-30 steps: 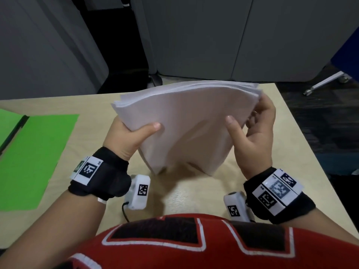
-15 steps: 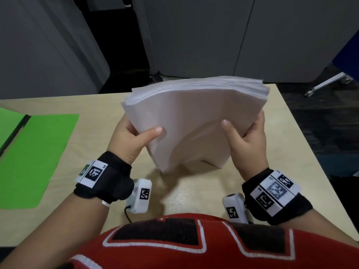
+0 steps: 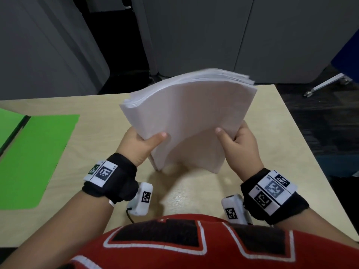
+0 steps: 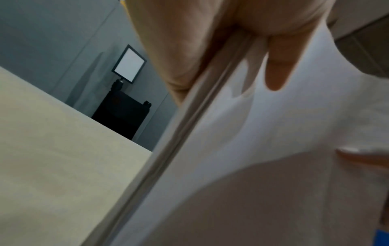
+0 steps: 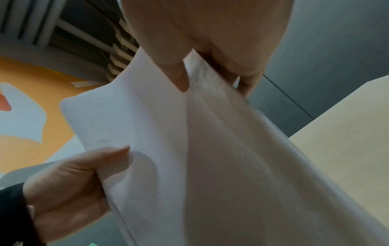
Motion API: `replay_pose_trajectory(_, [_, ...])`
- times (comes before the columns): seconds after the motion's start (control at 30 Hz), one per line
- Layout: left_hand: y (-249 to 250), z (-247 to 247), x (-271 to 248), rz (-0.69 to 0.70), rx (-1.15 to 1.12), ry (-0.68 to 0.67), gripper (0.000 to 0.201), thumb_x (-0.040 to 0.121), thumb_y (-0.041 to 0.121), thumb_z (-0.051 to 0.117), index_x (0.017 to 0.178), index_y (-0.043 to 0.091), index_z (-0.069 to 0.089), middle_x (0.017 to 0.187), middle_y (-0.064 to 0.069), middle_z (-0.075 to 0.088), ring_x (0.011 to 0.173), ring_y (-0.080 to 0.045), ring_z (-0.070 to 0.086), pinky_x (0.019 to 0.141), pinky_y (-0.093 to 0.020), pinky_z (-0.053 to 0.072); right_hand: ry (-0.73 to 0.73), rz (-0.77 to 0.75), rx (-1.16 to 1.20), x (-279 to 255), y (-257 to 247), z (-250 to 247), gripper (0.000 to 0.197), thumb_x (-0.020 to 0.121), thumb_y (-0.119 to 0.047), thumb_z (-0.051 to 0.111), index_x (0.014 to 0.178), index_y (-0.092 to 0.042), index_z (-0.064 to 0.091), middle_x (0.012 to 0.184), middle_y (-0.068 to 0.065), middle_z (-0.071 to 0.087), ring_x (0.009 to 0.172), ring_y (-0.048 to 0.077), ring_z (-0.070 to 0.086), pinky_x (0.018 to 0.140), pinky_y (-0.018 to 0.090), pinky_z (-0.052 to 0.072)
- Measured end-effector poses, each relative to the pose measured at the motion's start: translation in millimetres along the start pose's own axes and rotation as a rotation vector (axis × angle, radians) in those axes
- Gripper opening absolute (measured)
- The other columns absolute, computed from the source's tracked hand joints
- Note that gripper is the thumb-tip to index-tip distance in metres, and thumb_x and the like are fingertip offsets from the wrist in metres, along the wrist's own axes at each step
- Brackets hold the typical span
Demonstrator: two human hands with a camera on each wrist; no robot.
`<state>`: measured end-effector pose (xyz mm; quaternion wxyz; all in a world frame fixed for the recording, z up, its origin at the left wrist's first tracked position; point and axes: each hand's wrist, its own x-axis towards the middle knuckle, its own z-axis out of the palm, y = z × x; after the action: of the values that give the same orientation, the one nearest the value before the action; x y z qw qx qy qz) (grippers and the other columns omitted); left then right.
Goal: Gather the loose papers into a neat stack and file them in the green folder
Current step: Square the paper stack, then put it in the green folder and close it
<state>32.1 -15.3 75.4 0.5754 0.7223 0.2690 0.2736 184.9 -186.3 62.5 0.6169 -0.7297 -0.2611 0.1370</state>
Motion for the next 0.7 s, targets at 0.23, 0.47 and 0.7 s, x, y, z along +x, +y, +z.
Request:
replay_pose_trajectory(0.23, [9, 1, -5, 0.078, -0.025, 0.068, 0.013, 0.078, 0.027, 0.067, 0.088, 0.035, 0.064, 0.08, 0.029, 0.071, 0.082, 0.012, 0.064, 0.069, -0.006, 0.047, 0.123, -0.191, 0.114, -8, -12, 1, 0.031, 0.093, -0.014, 0.056, 0.116, -0.034, 0.051, 0.106, -0.018, 0.063, 0.102, 0.003, 0.062, 0.085, 0.023, 0.052])
replay_pose_trajectory(0.47, [-4, 3, -4, -0.016, 0.065, 0.044, 0.011, 0.079, 0.032, 0.069, 0.085, 0.038, 0.064, 0.077, 0.028, 0.071, 0.079, 0.016, 0.062, 0.069, -0.007, 0.047, 0.04, -0.056, 0.0, -4, -2, 4, 0.023, 0.095, -0.017, 0.053, 0.097, -0.04, 0.059, 0.086, -0.032, 0.069, 0.086, -0.007, 0.064, 0.08, 0.028, 0.051])
replay_pose_trajectory(0.7, [-9, 2, -1, -0.083, 0.057, -0.03, 0.025, 0.069, 0.024, 0.074, 0.091, 0.032, 0.067, 0.086, 0.022, 0.074, 0.087, 0.003, 0.067, 0.077, -0.016, 0.051, 0.025, -0.02, 0.136, -5, -3, 3, 0.046, 0.085, -0.021, 0.067, 0.128, -0.02, 0.051, 0.107, -0.017, 0.067, 0.103, 0.003, 0.065, 0.088, 0.029, 0.053])
